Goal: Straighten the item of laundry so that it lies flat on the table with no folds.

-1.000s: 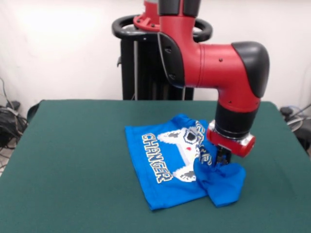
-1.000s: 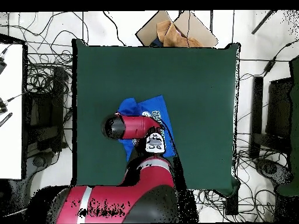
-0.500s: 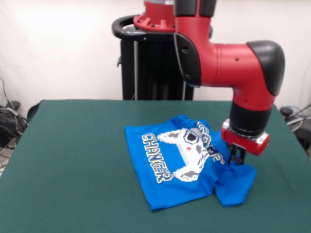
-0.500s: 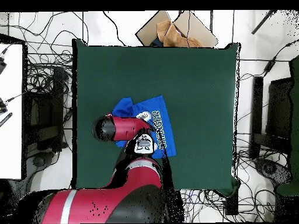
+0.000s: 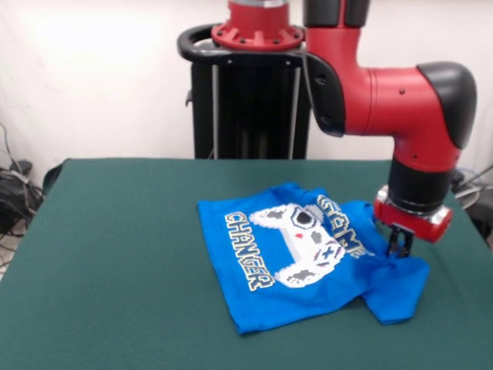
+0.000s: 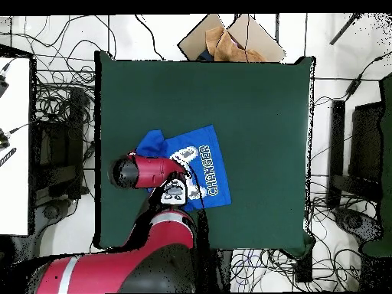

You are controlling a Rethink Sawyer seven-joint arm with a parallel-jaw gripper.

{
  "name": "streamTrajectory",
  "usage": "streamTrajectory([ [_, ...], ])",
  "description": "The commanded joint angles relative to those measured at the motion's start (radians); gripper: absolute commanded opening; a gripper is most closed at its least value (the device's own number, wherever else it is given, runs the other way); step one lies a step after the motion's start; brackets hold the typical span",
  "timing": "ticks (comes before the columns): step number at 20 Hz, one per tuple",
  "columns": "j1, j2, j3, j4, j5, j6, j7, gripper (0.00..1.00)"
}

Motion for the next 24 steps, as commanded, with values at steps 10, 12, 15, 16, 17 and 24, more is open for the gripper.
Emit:
streamTrajectory([
  [10,0.068,0.141,0.11,0.01,0.141,-0.055,0.217,0.0],
  [12,0.087,0.139,0.096,0.008,0.161,-0.044,0.232,0.0],
  [15,0.109,0.13,0.085,0.005,0.189,-0.024,0.244,0.0],
  [16,0.116,0.129,0.083,0.002,0.2,-0.02,0.248,0.0],
  [17,0.12,0.129,0.084,-0.001,0.212,-0.019,0.25,0.0],
  [24,0.17,0.142,0.059,-0.031,0.282,-0.008,0.253,0.0],
])
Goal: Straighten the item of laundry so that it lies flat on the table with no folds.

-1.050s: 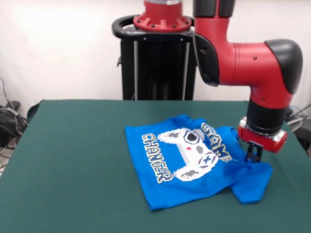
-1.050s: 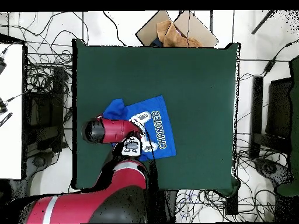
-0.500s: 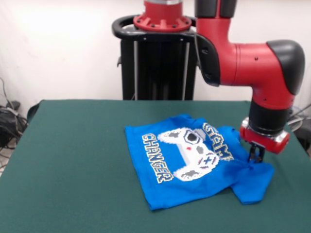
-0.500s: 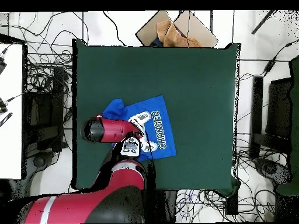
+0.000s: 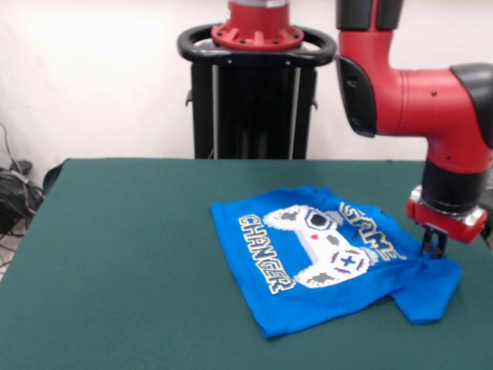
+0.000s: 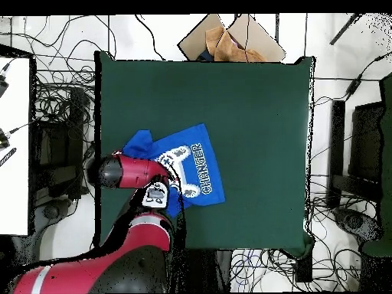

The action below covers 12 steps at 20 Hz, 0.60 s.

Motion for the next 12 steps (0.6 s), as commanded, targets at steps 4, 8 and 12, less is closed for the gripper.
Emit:
streamTrajectory([
  [4,0.112,0.132,0.041,-0.031,0.142,0.004,0.259,0.0],
  [8,0.154,0.151,-0.007,-0.034,0.19,-0.016,0.287,0.0],
  [12,0.183,0.167,-0.056,-0.048,0.212,-0.005,0.262,1.0],
])
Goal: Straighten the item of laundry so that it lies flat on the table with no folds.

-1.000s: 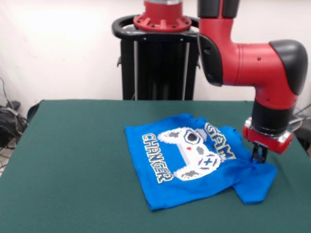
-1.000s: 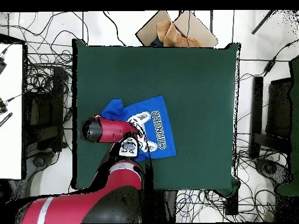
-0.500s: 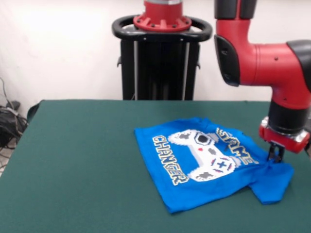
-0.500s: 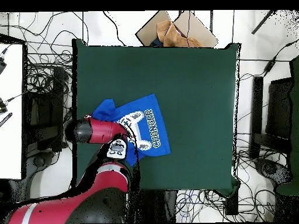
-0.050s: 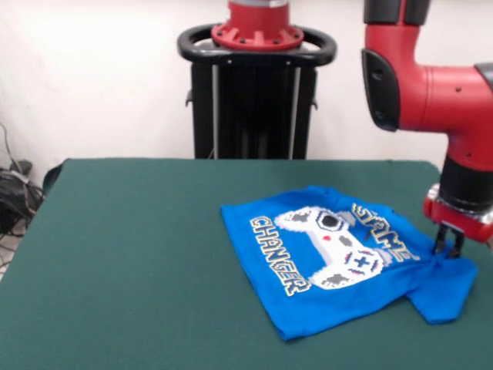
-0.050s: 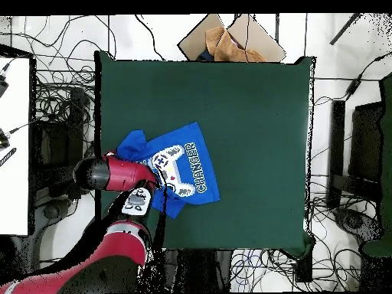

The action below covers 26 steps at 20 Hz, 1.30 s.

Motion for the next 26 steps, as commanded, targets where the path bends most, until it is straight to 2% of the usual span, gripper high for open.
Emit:
streamTrajectory([
  [1,0.083,0.148,0.004,-0.036,0.09,0.007,0.269,1.0],
  [3,0.101,0.139,-0.052,-0.044,0.086,0.041,0.264,1.0],
  [6,0.084,0.105,-0.059,-0.02,0.079,0.072,0.232,1.0],
  [10,0.033,0.048,-0.017,0.018,0.07,0.098,0.187,1.0],
  [14,0.024,-0.006,-0.026,0.023,0.056,0.166,0.172,1.0],
  [17,-0.005,-0.024,-0.01,0.033,0.046,0.173,0.146,1.0],
  [23,-0.043,-0.13,0.019,0.086,0.036,0.228,0.112,1.0],
  [26,-0.032,-0.186,0.02,0.084,0.039,0.29,0.124,1.0],
])
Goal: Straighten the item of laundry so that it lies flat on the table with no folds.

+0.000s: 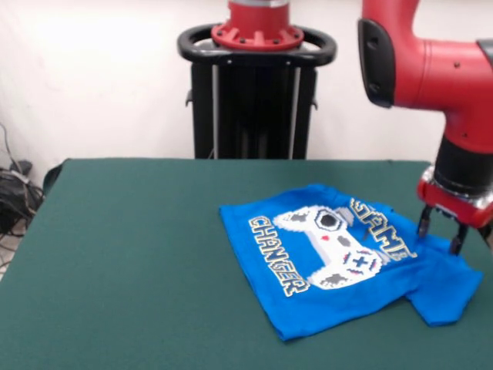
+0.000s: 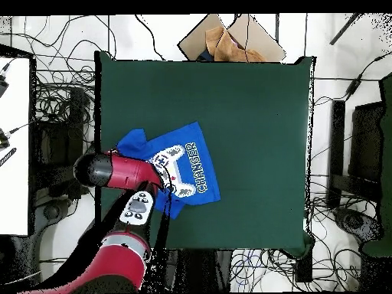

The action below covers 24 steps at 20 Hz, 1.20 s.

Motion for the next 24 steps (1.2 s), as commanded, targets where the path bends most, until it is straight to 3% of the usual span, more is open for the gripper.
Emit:
streamTrajectory([
  [1,-0.033,-0.14,0.089,0.075,0.016,0.193,0.125,1.0],
  [6,-0.106,-0.235,0.203,0.142,0.064,0.19,0.061,1.0],
  [9,-0.086,-0.236,0.161,0.095,0.034,0.241,0.105,1.0],
  [11,-0.059,-0.205,0.086,0.055,-0.016,0.256,0.133,1.0],
  [18,-0.026,0.059,-0.112,-0.043,-0.13,0.073,0.151,1.0],
  [24,-0.075,0.069,-0.132,-0.068,-0.164,0.063,0.104,1.0],
])
